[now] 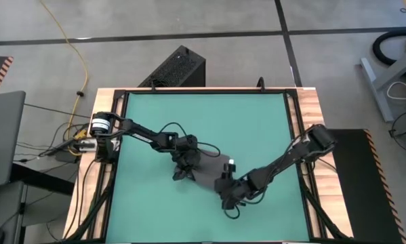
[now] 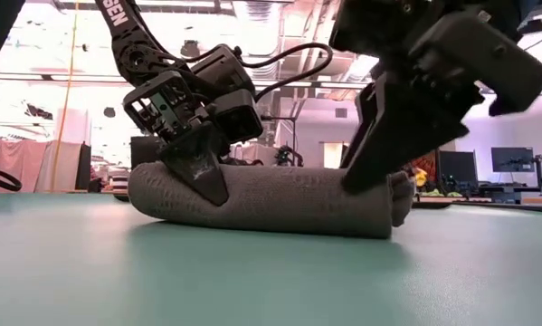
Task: Roll towel into tight, uniform cylinder
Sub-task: Roll the gray towel
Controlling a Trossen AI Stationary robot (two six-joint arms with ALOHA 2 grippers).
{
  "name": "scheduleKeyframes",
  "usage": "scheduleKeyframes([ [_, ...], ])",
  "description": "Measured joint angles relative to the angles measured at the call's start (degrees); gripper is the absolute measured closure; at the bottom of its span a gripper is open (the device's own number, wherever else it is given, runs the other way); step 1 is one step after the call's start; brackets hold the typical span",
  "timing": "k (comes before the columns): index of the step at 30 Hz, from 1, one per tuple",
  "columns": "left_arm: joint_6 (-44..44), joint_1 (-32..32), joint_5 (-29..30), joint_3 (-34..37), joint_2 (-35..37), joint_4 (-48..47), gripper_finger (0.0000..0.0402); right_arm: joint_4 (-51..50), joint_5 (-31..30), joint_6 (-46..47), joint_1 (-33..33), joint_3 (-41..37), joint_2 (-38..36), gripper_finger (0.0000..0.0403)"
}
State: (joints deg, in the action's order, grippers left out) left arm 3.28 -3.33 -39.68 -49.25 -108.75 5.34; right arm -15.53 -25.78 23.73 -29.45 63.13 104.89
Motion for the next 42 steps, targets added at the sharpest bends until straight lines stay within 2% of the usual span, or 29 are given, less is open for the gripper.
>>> scheduleKeyframes([
  [4, -0.6, 0.0, 0.0, 0.0, 0.0, 0.2, 0.0337, -4.0, -0.3, 5.4, 0.5, 0.9, 2.4, 0.0185],
  [7, -2.2, 0.3, 0.1, 0.1, 0.0, 0.3, 0.031, -6.1, 1.2, 9.1, 1.8, 0.8, 2.9, 0.0192],
  [10, -4.3, 0.3, 0.0, 0.1, 0.7, -0.6, 0.0273, -4.1, 6.2, 8.8, 3.4, -0.1, 2.8, 0.0212],
  [13, -6.8, -0.5, 0.0, 0.2, 3.0, -3.6, 0.0239, -1.1, 14.0, 8.6, 5.4, -1.4, 2.8, 0.0244],
  [17, -9.6, -2.0, 0.1, 0.3, 6.8, -8.2, 0.0212, 2.2, 20.2, 8.4, 7.8, -3.2, 2.8, 0.0293],
  [21, -13.0, -2.9, 1.4, 0.3, 10.6, -13.6, 0.0204, 6.3, 25.7, 7.7, 9.6, -4.7, 2.8, 0.032],
  [24, -15.4, -3.5, 3.4, 0.3, 13.6, -17.3, 0.0204, 10.6, 29.9, 7.8, 11.1, -6.8, 2.8, 0.0321],
  [30, -17.4, -3.7, 8.0, 0.4, 20.9, -22.3, 0.0203, 15.4, 34.2, 7.8, 13.8, -9.6, 2.6, 0.0319],
  [35, -17.8, 2.1, 9.4, 5.1, 22.8, -11.0, 0.0203, 16.9, 35.4, 9.1, 15.1, -10.8, 2.4, 0.0318],
  [39, -20.1, 8.0, 19.4, 8.5, 20.4, 2.1, 0.0203, 17.3, 36.0, 9.4, 15.5, -10.9, 2.4, 0.0318],
  [42, -21.1, 11.1, 23.9, 9.3, 18.0, 8.6, 0.0202, 18.2, 36.0, 12.0, 15.7, -11.0, 2.5, 0.0318],
])
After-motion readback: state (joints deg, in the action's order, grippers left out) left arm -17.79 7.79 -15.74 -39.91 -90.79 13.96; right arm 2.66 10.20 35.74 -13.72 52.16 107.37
